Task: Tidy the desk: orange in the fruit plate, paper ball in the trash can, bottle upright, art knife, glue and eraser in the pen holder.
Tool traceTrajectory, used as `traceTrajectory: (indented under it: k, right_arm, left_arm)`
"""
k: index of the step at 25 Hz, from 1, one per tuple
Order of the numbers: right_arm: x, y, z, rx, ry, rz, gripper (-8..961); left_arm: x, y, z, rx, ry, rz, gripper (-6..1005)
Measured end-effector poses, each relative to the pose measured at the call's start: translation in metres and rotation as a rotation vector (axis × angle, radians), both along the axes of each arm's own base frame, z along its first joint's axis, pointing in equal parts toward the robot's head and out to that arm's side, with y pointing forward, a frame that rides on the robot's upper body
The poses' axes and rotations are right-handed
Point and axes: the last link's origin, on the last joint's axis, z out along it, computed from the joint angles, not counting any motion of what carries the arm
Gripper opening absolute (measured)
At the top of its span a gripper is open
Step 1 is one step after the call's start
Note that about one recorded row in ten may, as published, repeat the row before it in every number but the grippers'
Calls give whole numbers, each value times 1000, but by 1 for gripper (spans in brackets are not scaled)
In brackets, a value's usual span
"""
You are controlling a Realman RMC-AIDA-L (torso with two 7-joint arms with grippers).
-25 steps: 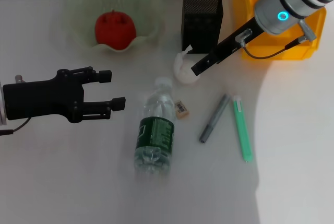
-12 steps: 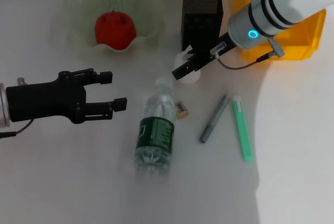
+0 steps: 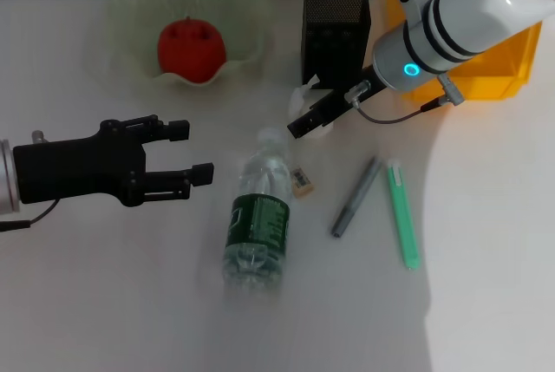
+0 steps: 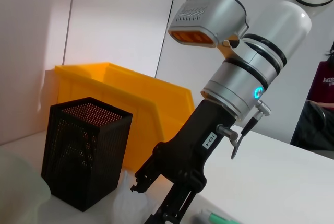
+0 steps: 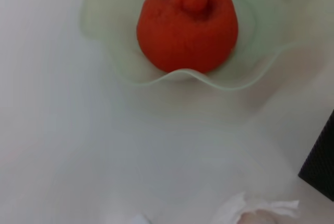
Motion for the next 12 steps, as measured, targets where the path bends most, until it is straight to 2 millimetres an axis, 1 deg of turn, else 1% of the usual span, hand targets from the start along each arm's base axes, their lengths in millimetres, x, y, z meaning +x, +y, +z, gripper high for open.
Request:
traceTrajectory:
  k: [3,9,12]
  right_arm:
    - [2,-1,-1,-1,-1,-5,803]
    - [-1,-3,-4,-9,7,11,672]
    - [-6,-4,-3,-18,13,24,606]
  left_arm:
    - [1,0,-1,-2,-2,0,824]
    - [0,-1,-2,-1,-3,4,825]
    - [-1,-2,-2,-1,-3,8,825]
